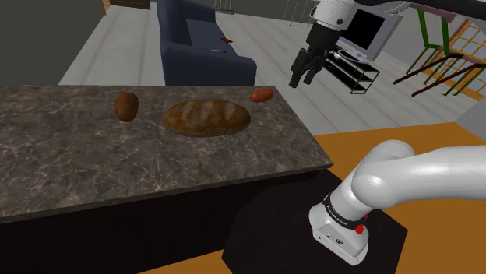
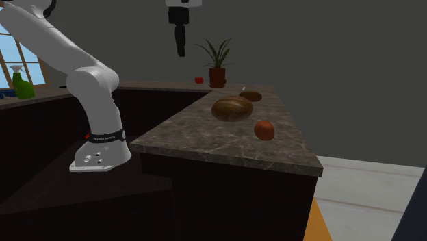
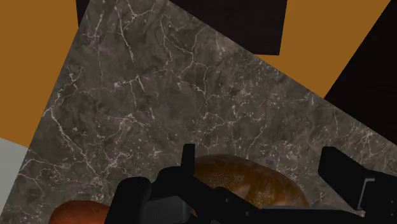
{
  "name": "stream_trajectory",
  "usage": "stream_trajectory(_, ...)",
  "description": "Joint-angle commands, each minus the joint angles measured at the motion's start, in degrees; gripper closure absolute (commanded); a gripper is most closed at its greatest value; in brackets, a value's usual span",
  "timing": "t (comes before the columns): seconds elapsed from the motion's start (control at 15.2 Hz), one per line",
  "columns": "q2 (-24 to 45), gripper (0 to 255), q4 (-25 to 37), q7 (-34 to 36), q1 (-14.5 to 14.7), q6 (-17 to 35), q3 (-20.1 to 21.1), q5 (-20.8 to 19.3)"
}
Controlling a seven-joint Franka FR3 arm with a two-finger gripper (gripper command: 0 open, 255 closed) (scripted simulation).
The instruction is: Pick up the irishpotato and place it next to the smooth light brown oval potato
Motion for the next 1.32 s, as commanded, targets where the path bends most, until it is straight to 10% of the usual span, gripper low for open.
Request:
stream_trajectory(0.0, 0.0, 0, 0.0, 0.0, 0.0, 0.0, 0.0, 0.0)
stream_trajectory(1.25, 23.6, 0, 1.0, -53.5, 5.8, 25.8, -25.0, -9.4)
